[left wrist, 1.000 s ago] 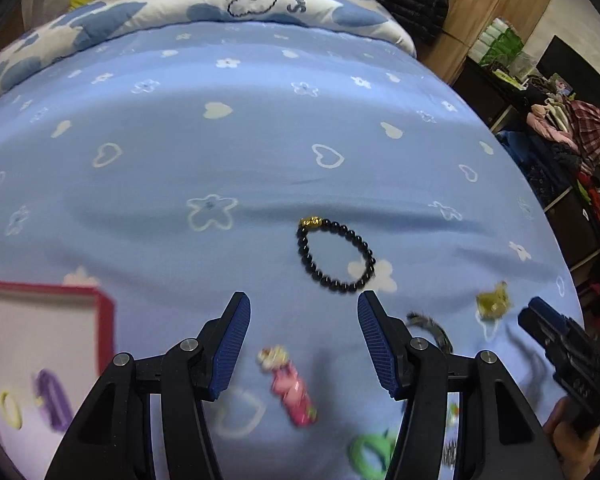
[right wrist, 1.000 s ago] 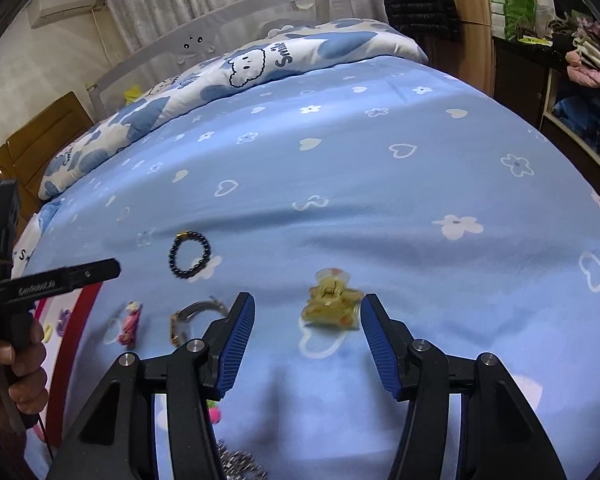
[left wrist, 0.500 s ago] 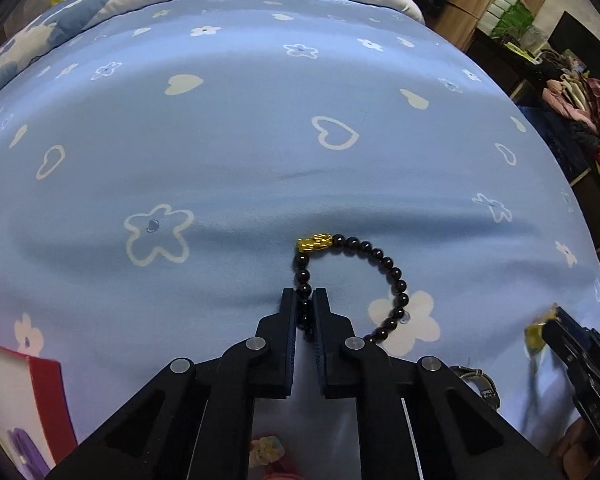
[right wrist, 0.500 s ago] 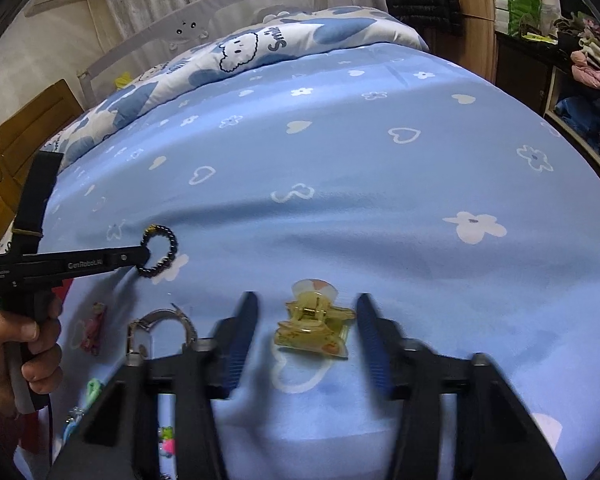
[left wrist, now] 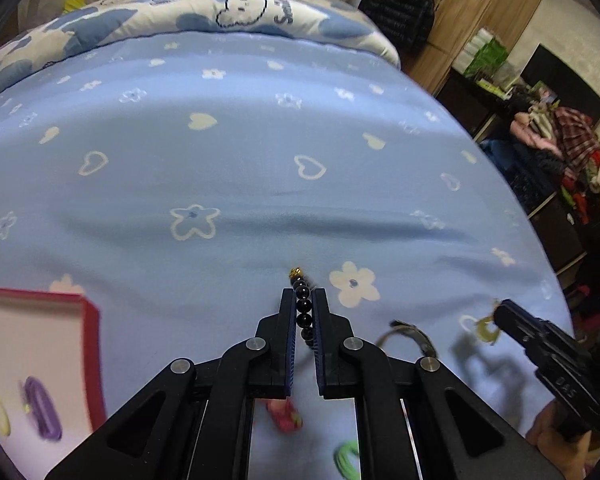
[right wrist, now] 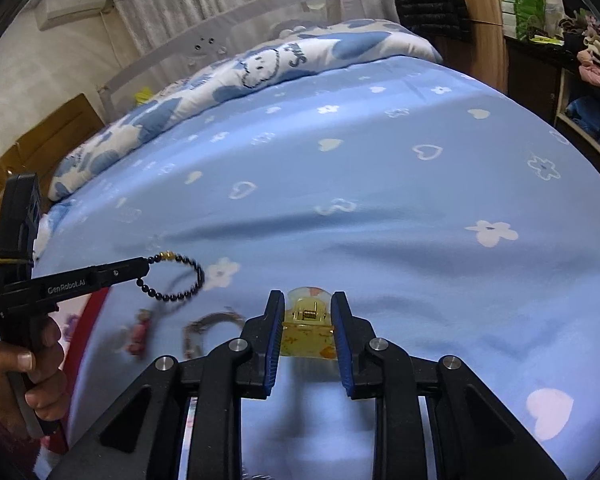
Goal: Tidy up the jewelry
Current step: 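Carry the bracelet and claw clip into the tray and open both tools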
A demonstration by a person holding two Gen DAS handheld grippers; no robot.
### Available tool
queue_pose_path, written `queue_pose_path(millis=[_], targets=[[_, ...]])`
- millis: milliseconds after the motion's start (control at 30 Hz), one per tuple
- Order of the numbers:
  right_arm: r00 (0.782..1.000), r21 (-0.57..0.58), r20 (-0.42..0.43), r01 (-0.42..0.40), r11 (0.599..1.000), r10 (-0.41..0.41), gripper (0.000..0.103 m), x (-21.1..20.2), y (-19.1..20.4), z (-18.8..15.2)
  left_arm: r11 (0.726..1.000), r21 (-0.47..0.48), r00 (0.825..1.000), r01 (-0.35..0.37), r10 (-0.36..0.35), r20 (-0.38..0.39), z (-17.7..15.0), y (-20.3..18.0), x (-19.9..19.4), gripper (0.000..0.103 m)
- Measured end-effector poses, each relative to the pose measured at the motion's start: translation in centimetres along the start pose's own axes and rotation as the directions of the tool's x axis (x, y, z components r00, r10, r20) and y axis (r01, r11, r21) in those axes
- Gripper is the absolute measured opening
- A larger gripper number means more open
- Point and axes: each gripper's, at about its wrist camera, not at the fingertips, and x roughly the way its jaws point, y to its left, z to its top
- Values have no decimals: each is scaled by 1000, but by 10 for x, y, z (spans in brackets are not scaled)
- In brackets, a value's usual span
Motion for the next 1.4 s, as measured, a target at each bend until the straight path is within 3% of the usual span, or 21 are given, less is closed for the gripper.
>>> queue_pose_path(millis=[300,700,1133,1400], targets=[[994,-19,19,-110,994,110,24,-21,42,-6,999,-34,996,42,-39,83,-32,6,-70,6],[975,-90,-12,-221,971,221,24,-36,105,-28,994,-92,985,66,-51,162,-95,47,-175,6],[940,-174,-82,-342,924,332,24,-26,181,-49,981,-195,985,19,16,174,-153,102,-245,6],[917,-212,-123,-398,893,380,24,-18,220,-59,969,-246,983,-17,61,175,-167,125,-266,6]])
